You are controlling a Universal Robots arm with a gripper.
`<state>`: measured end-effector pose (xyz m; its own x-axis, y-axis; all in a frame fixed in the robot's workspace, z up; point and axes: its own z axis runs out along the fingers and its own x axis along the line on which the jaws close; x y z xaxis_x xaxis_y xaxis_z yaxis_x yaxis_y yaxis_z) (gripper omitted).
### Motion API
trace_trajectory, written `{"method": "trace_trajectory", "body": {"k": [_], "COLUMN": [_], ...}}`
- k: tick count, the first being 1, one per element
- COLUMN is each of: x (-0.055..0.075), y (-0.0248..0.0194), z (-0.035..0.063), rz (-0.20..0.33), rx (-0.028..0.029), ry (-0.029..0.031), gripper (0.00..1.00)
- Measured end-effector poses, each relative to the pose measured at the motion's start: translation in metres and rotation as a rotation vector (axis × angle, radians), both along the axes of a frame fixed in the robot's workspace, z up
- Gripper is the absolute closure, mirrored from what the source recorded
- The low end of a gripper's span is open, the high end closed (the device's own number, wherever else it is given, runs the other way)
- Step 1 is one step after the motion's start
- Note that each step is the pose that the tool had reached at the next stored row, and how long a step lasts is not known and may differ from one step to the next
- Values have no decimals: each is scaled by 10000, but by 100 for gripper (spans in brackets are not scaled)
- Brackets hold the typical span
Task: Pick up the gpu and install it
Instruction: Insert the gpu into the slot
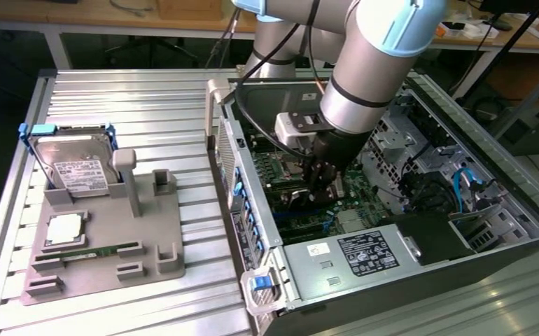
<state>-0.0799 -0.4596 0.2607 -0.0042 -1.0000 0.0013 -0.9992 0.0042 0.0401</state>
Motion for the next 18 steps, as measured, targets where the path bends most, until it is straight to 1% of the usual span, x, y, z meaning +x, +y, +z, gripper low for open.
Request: {"method": "trace_trajectory", "body": {"k": [4,6,9,13,15,18], "x": [-1,-1,-1,0,0,-1], "y": [-1,4,6,8,6,15], "z": [-32,-51,-63,-32,4,4], "rz": [1,-1,0,0,0,0], "rx": [-17,-5,-8,14,-2,-4], "ry": [5,0,1,-6,3,4], "gripper": [73,73,73,73,73,73]}}
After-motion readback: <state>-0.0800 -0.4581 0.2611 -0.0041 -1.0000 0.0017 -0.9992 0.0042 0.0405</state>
